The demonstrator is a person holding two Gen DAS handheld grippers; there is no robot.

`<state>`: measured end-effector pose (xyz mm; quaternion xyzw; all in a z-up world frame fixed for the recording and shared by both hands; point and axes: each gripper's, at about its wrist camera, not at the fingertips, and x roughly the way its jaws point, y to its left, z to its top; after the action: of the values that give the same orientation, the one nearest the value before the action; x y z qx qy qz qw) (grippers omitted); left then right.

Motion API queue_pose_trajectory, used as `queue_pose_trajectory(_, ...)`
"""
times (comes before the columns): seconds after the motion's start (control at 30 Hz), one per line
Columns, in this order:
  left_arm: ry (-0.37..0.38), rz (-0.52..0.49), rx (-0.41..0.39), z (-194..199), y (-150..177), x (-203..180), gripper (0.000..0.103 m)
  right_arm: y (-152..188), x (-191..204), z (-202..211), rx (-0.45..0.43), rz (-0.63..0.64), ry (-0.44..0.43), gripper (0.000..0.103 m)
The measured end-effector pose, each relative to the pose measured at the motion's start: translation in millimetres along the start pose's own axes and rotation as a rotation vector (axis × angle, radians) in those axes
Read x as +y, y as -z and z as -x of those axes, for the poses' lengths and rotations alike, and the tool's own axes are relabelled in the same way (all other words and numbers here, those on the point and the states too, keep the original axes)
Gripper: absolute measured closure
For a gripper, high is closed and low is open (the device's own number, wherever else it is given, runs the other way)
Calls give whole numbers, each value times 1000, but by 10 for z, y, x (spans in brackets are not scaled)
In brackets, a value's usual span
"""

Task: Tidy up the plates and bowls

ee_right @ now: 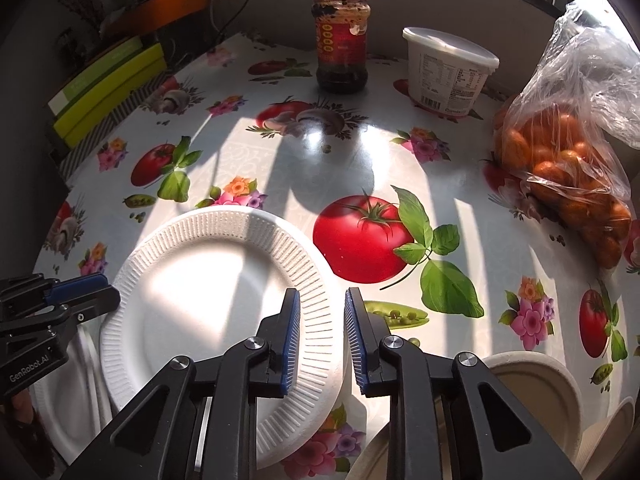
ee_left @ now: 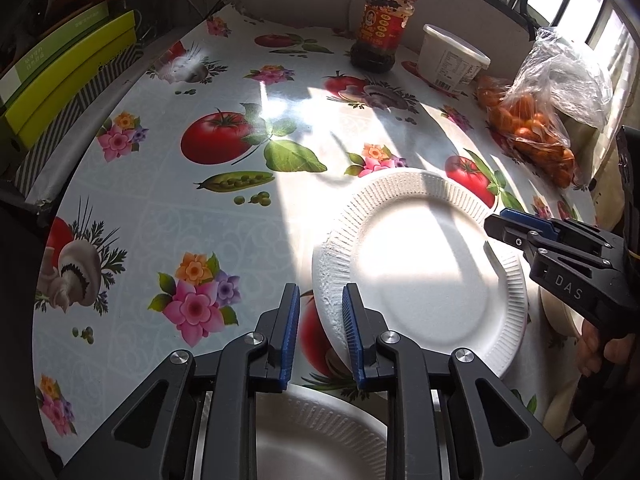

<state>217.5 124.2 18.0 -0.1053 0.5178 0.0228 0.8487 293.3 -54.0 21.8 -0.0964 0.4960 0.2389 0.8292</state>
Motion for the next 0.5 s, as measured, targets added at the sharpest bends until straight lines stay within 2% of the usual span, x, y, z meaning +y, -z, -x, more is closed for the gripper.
queue_pose_trajectory(0.13, -5, -3, 0, -2, 7, -3, 80, 2, -50, -2, 15, -32, 11, 80)
queue_pose_trajectory(0.5, -6, 1, 1, -5, 13, 13, 82, 19, -7, -9, 16, -20, 3, 82)
